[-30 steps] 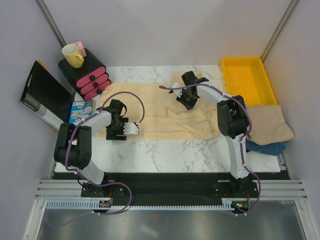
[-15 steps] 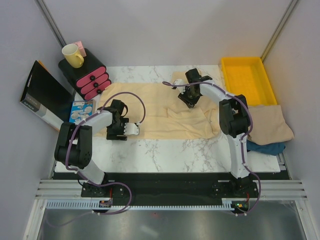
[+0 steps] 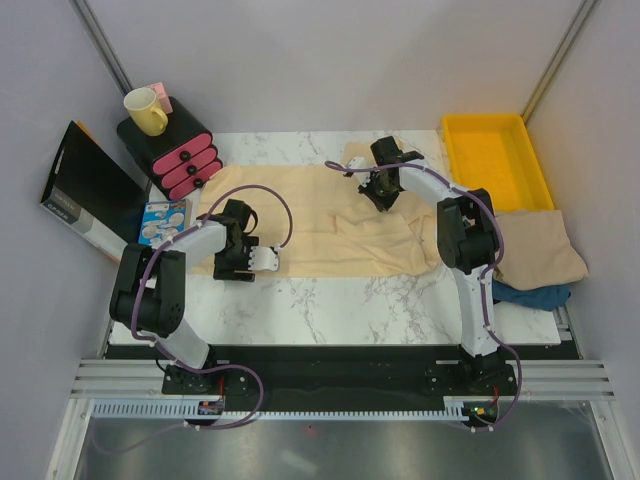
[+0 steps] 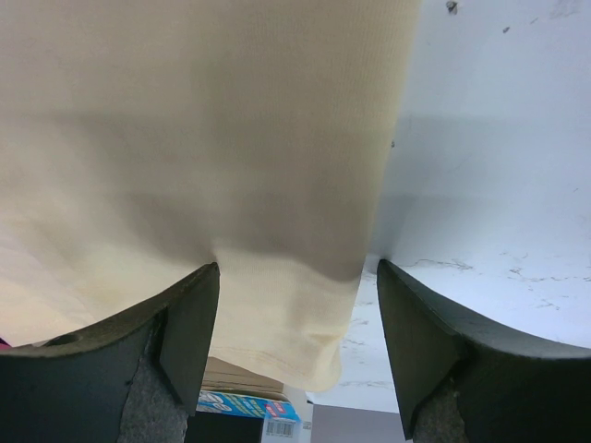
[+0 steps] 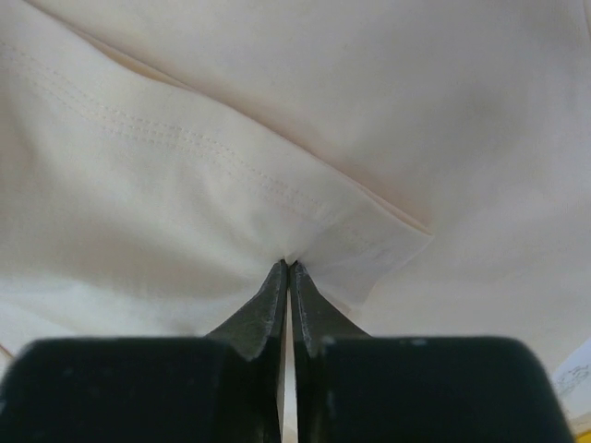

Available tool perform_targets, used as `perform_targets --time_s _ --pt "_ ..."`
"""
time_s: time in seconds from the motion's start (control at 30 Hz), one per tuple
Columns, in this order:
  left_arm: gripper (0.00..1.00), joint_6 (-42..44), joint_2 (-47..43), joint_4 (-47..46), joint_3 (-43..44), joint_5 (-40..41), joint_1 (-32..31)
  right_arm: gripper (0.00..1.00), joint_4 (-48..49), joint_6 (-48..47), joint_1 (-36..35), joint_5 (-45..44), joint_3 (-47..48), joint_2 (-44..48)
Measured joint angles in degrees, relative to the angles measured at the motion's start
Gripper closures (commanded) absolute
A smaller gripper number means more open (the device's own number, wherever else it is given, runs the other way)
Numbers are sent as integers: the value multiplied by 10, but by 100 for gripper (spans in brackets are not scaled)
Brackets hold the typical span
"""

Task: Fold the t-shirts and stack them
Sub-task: Fold the flattened tshirt in 1/3 of the way

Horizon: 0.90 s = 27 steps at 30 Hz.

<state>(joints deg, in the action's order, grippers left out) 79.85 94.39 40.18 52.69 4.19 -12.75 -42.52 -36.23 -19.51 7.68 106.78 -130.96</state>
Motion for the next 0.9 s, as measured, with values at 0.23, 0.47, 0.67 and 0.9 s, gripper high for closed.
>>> perform_targets --time_s 0.23,0.47,0.67,0.9 --pt "24 0 1 1 1 2 -1 99 0 -6 0 -5 2 0" --pt "24 0 5 4 4 5 -3 100 2 -18 9 -26 14 0" --pt "24 -1 8 6 6 11 -7 99 6 -22 22 -38 21 0" --pt "24 -1 10 8 8 14 -9 100 16 -26 23 -58 21 0"
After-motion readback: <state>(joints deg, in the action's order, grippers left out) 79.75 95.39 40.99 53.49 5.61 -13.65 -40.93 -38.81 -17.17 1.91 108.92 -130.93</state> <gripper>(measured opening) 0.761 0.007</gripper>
